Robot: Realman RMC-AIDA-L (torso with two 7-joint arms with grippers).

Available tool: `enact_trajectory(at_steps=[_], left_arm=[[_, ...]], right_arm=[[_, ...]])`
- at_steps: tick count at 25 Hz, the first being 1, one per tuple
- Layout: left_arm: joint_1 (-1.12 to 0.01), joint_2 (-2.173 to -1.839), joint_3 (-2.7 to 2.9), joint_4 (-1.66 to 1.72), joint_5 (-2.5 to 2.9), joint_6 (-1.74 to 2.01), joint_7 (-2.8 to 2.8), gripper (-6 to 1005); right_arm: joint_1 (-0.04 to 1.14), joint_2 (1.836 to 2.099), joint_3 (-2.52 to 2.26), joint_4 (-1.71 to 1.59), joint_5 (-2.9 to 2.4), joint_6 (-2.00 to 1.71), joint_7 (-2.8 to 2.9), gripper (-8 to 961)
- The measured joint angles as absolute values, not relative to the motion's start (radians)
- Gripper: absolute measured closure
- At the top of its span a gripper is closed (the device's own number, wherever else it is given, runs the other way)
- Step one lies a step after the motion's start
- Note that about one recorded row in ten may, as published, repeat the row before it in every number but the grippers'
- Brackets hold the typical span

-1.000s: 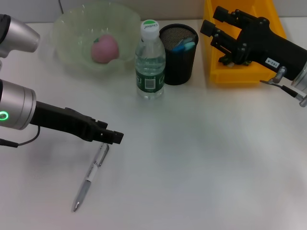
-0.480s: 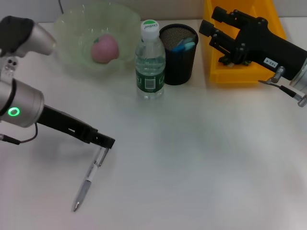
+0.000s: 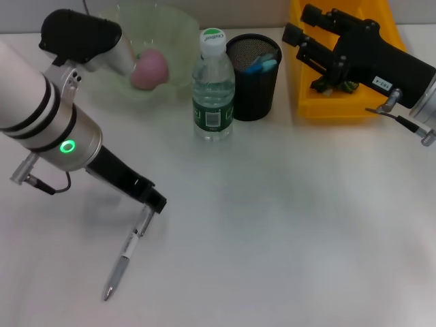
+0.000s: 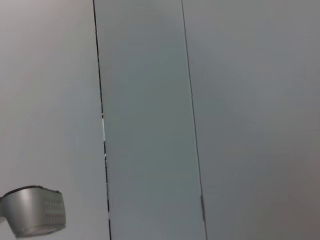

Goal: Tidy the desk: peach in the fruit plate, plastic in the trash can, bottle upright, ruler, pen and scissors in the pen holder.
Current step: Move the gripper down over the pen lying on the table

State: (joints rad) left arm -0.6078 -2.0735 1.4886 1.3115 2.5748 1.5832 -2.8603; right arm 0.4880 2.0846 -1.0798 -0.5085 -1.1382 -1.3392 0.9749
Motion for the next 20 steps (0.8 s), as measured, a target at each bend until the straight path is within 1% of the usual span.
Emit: enact_trajectory(at_steps=[10, 20], left_arm=[[-0.618, -2.08, 1.483, 1.245, 2.548, 1.549, -2.878, 367], [-0.612, -2.075, 1.487, 1.217, 2.556, 1.516, -2.878, 368]], right_arm=[[0.489, 2.083, -1.078, -0.496, -1.118, -1.335, 0.956, 471], [0.497, 2.083, -1.078, -0.494, -1.117, -1.326, 0.956, 471]])
